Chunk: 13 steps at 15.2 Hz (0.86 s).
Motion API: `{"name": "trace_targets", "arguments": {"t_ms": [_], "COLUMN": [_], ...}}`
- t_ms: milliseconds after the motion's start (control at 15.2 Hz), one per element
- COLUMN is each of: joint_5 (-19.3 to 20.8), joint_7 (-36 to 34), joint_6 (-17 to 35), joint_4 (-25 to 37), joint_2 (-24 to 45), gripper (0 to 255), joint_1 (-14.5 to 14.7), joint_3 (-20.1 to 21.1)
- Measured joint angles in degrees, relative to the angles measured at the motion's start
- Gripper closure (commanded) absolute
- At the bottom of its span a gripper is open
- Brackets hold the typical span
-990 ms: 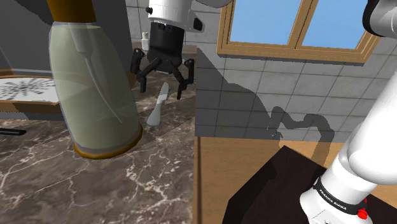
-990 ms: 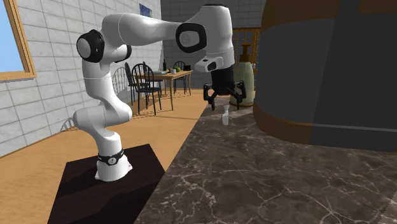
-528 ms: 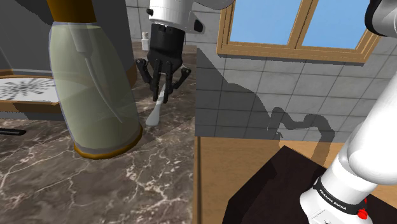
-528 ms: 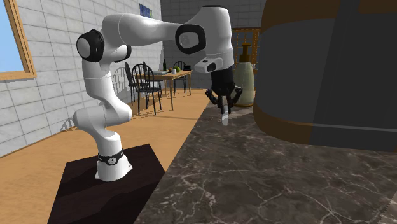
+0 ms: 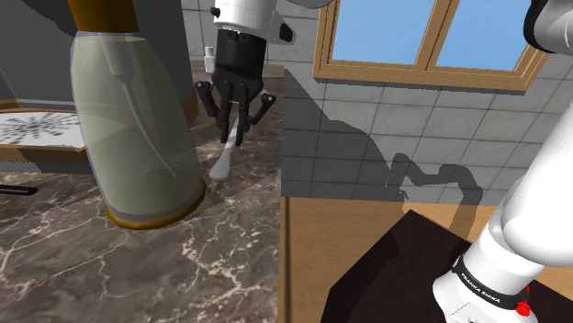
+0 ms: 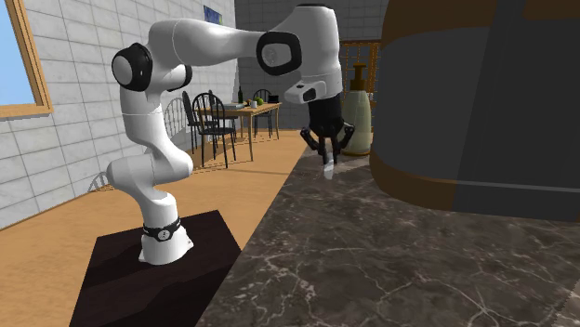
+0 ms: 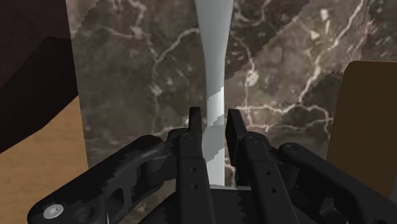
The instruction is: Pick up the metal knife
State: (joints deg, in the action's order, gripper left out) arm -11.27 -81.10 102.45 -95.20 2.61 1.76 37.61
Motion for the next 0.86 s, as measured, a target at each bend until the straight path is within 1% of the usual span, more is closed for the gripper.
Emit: {"name": "trace_targets", "arguments": {"t_ms": [858], "joint_5": [2.21], "joint_7": [-3.1], "joint_6": [-10.0], "joint_4": [12.73], "joint_2": [3.01], "gripper": [255], "joint_1": [0.86], "joint_3": [0.44]}}
